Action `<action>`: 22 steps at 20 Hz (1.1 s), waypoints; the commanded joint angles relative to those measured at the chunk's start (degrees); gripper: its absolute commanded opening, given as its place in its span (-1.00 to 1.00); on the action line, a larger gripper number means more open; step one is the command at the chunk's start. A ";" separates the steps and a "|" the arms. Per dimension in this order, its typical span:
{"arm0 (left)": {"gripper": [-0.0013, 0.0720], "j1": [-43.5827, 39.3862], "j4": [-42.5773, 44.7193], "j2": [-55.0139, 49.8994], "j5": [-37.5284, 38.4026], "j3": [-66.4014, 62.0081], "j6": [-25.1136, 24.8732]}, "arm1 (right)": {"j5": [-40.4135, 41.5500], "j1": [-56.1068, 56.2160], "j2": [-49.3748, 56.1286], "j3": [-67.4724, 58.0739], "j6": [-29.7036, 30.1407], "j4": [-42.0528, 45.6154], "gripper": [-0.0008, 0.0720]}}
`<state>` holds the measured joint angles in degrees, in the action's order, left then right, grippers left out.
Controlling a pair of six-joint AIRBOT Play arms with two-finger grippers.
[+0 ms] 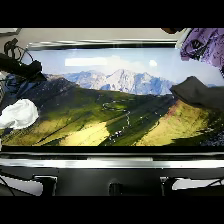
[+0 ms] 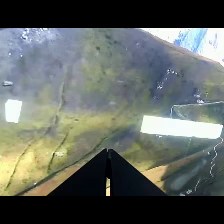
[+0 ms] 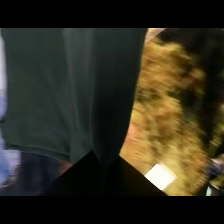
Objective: Fold the clothes and pants, and hang the long-sleeved shirts on hangers.
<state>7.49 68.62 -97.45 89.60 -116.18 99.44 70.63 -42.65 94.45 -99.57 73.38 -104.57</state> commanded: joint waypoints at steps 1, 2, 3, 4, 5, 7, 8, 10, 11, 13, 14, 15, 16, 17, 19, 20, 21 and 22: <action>-0.91 0.04 0.00 0.02 0.02 0.02 0.02 | -1.60 -4.50 -6.99 15.04 -1.75 6.29 -0.88; -0.91 0.04 0.00 0.02 0.02 0.02 0.04 | -2.49 -5.35 -9.46 19.80 -2.82 7.39 -0.87; -0.91 0.04 0.00 0.02 0.02 0.02 0.04 | -3.45 -5.77 -11.85 24.09 -3.52 8.52 -0.88; -0.91 0.02 0.00 0.02 0.02 0.02 0.04 | -4.37 -5.75 -13.90 27.41 -4.55 10.69 -0.88; -0.91 0.00 -0.02 0.02 0.07 0.02 0.04 | -5.01 -5.73 -15.76 30.27 -5.55 12.13 -0.88; -0.91 -0.11 -0.02 0.02 0.35 0.02 0.04 | -4.98 -5.73 -18.38 34.18 -6.86 14.38 -0.88; -0.91 -0.15 0.00 0.02 0.50 0.02 0.02 | -4.46 -5.73 -19.32 35.50 -7.06 15.28 -0.88; -0.91 -0.15 -0.02 0.02 0.61 0.02 0.04 | -2.64 -5.73 -20.76 37.55 -7.28 17.99 -0.88; -0.91 -0.15 0.00 0.02 0.61 0.02 0.02 | -1.20 -5.73 -21.31 38.23 -8.39 20.20 -0.88; -0.91 -0.20 -0.02 0.02 0.63 0.02 0.04 | 1.66 -5.73 -22.38 39.34 -10.88 24.06 -0.87; -0.91 -0.31 0.00 0.02 0.63 0.02 0.02 | 2.64 -5.73 -22.99 39.85 -11.34 25.31 -0.87; -0.91 -0.39 0.00 0.02 0.61 0.02 0.04 | 3.30 -5.73 -23.71 40.48 -11.80 26.40 -0.87; -0.91 -0.55 0.00 0.02 0.61 0.02 0.04 | 3.76 -5.73 -24.28 41.16 -12.63 27.36 -0.87; -0.91 -0.79 0.00 0.02 0.61 0.02 0.02 | 4.17 -5.73 -24.72 41.94 -13.49 27.82 -0.87; -0.91 -0.92 0.00 0.02 0.61 0.02 0.02 | 4.61 -5.73 -24.81 43.08 -13.90 27.89 -0.87; -0.91 -0.92 0.00 0.02 0.61 0.02 0.02 | 4.98 -5.73 -24.81 43.52 -14.12 27.91 -0.87; -0.91 -0.92 0.00 0.02 0.61 0.02 0.02 | 5.33 -5.73 -24.81 43.89 -14.36 28.13 -0.87; -0.91 -0.92 0.00 0.02 0.61 0.02 0.02 | 5.97 -5.73 -24.81 44.22 -15.23 28.48 -0.87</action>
<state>6.66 68.60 -97.45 90.24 -116.18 99.48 74.72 -48.34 69.97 -56.64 59.96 -77.62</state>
